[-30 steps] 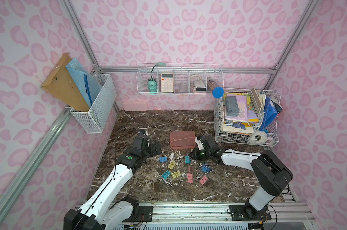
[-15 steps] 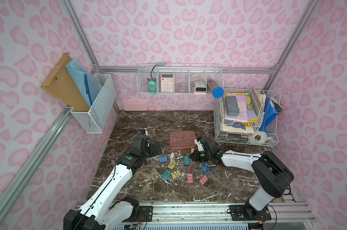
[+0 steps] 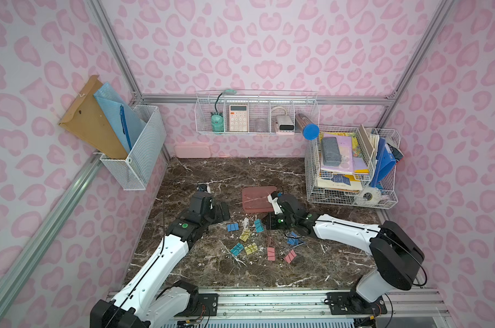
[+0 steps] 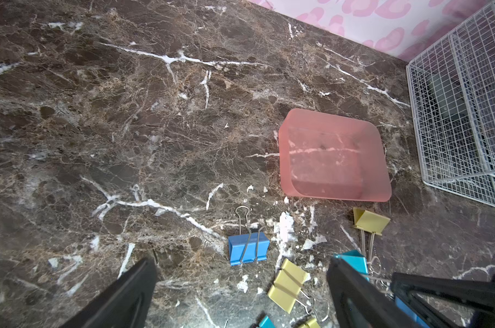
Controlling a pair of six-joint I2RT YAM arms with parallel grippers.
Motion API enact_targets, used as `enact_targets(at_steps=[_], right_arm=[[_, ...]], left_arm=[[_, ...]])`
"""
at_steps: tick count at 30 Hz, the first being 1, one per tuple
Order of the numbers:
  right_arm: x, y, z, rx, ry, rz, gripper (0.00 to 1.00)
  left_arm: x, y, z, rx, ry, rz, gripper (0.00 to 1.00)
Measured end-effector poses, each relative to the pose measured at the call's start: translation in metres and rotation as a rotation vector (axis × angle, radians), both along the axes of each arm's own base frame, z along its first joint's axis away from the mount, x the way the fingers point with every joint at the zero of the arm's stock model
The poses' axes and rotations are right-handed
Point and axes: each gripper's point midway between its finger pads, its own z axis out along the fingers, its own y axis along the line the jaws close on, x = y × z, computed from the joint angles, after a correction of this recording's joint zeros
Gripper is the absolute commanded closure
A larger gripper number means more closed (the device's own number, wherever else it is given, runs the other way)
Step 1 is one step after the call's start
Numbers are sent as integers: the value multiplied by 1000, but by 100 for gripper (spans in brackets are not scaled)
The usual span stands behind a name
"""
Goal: Put the binder clips in the storage box
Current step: Pick up the binder clip at the center of the board, then place the binder clip in the storage box.
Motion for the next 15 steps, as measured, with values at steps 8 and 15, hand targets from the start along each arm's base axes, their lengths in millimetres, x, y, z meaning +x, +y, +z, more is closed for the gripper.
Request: enact_targets(at_steps=[8, 15], right_arm=[[29, 7, 43, 19, -125, -31, 100], [104, 0, 36, -56, -179, -106, 100]], left_arm=[[-2, 1, 2, -1, -7, 1, 1], [-6, -11, 2, -18, -9, -78, 1]])
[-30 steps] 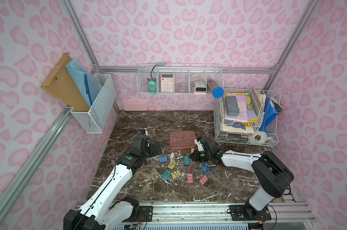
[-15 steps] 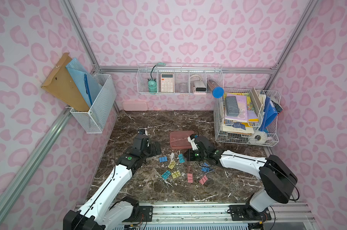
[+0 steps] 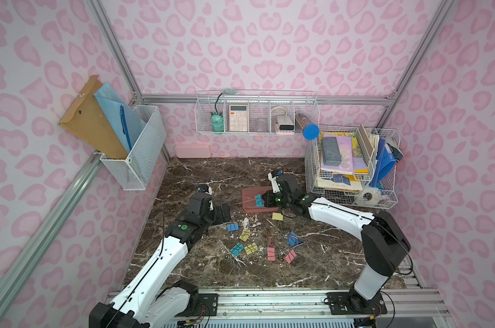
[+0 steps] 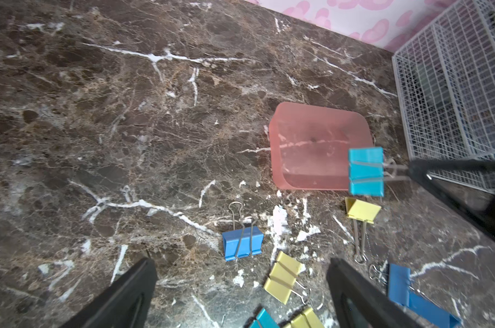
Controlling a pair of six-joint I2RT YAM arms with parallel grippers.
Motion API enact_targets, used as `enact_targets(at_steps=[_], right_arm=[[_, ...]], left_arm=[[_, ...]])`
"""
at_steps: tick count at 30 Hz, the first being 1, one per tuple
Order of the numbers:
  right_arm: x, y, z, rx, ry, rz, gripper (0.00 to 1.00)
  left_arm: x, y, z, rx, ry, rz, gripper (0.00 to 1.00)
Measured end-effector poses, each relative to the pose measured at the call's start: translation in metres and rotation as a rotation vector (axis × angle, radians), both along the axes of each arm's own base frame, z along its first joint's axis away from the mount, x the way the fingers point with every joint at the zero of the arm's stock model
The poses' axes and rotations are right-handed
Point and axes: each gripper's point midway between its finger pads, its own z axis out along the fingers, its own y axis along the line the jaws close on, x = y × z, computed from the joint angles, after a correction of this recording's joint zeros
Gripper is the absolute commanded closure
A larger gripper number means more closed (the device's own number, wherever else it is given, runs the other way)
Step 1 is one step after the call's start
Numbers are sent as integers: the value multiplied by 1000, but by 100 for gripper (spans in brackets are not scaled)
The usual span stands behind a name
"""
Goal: Put the binder clips in the storage box
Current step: Place the binder clip in the storage box.
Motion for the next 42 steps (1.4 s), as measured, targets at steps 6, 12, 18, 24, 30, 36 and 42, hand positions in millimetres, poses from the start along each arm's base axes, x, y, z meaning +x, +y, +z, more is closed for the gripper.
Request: enact_targets(at_steps=[6, 12, 18, 24, 30, 36, 42], right_arm=[[32, 15, -21, -18, 25, 13, 100], [43, 34, -56, -16, 91, 39, 100], [45, 49, -79, 19, 156, 53, 100], [46, 63, -82, 45, 169, 71, 79], [43, 61, -70, 39, 172, 70, 57], [40, 46, 6, 66, 31, 68, 40], [13, -3, 65, 83, -103, 39, 35]], left_arm=[[-7, -13, 9, -15, -36, -110, 1], [-13, -19, 14, -27, -52, -161, 1], [-16, -22, 9, -19, -40, -189, 1], [-16, -22, 3, -8, -9, -194, 1], [-17, -23, -2, 16, 22, -222, 3], [-13, -36, -3, 44, 95, -316, 18], [-4, -38, -22, 138, 295, -351, 41]])
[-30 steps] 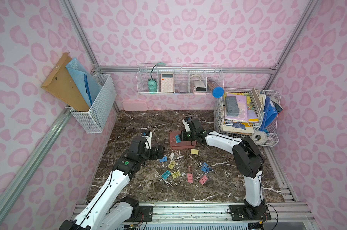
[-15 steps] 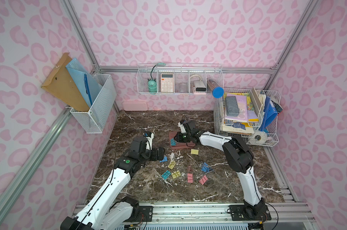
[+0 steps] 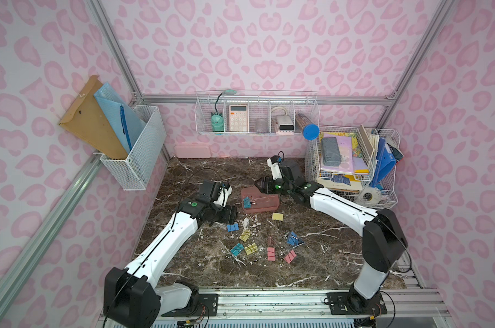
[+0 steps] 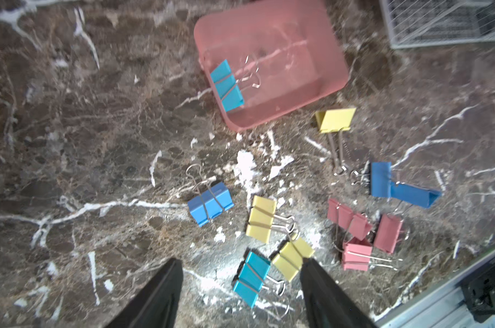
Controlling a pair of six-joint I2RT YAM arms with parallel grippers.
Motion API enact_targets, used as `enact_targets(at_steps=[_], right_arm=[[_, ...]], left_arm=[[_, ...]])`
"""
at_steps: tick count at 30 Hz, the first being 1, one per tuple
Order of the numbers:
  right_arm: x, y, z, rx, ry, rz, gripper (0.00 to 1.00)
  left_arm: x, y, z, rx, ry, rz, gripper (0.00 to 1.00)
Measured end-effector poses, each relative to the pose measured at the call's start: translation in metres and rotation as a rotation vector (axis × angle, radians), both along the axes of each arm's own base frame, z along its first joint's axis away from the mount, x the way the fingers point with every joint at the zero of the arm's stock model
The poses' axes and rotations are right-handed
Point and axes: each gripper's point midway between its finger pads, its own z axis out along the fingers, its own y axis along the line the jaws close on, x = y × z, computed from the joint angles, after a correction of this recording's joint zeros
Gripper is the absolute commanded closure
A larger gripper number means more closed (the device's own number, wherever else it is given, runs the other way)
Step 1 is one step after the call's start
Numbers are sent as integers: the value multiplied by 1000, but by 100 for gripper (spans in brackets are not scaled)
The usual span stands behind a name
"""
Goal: Put the binder clips in the storage box
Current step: Place the binder clip in the storage box, then pick up the binder clip at the center of the board.
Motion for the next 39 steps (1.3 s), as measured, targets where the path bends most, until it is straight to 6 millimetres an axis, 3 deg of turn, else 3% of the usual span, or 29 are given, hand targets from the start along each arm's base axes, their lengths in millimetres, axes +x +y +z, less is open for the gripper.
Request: enact_targets(at_steps=[4, 10, 21, 24, 29, 39], right_arm=[[-25, -31, 5, -8, -12, -19, 33], [-53, -47, 14, 1, -25, 3, 33], [-79, -37, 24, 22, -14, 56, 32], [-81, -35, 26, 24, -16, 63, 32], [-83, -34, 21, 10, -2, 65, 32], [-83, -36, 17, -4, 10, 58, 32]], left_arm=[[4, 15, -31, 91, 157, 40, 45], [11, 17, -63, 74, 298, 55, 43], [47, 7, -92, -21, 348, 74, 52], [50, 8, -97, -24, 354, 75, 53], [49, 5, -105, -39, 371, 51, 63], [46, -7, -104, -104, 377, 16, 80]])
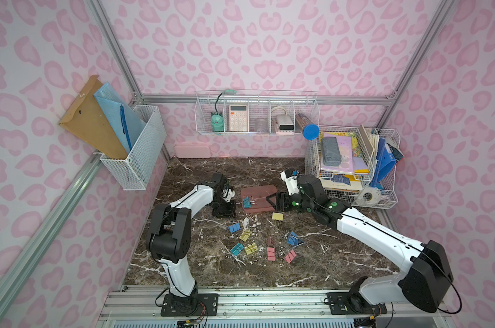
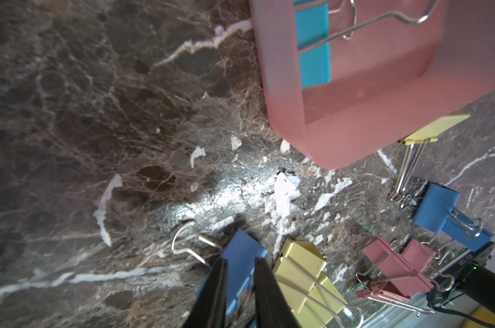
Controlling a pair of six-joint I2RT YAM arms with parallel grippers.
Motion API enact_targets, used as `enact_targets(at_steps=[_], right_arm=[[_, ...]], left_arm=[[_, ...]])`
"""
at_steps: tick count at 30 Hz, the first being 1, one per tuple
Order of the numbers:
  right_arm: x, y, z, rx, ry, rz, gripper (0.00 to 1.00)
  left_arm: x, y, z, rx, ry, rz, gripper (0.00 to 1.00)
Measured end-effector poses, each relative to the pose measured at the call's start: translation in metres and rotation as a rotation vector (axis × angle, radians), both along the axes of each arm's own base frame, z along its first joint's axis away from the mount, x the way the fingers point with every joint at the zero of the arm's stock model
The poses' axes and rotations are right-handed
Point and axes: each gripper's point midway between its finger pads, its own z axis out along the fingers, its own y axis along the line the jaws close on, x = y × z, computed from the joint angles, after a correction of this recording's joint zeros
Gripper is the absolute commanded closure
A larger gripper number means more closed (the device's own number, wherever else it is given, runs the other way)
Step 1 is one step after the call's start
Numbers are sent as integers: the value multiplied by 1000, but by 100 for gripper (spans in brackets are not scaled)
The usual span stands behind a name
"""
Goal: Put the binder clips in the storage box
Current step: Pick up the binder clip at the center of the board, then place the binder clip in the storage box.
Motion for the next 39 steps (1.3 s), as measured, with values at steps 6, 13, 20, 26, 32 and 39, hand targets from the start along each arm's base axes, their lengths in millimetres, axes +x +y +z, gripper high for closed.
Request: enact_targets(at_steps=[6, 13, 20, 26, 32, 39], right_arm=[[0, 0, 0, 0, 0, 0, 32], [1, -4, 1, -1, -5, -27, 26], [2, -26, -13, 19, 0, -117, 13], [1, -45, -10, 96, -21, -179, 7], [2, -50, 2, 129, -42, -210, 2], [2, -51, 3, 130, -40, -214, 1]], left_arm=[[0, -5, 3, -34, -4, -4, 100], [1, -4, 13, -28, -32, 4, 100], [13, -24, 87, -81, -225, 48, 100], [45, -57, 135, -100, -406, 66, 100], [83, -89, 137, -67, -508, 116, 100], [113, -129, 110, -3, -570, 126, 100]])
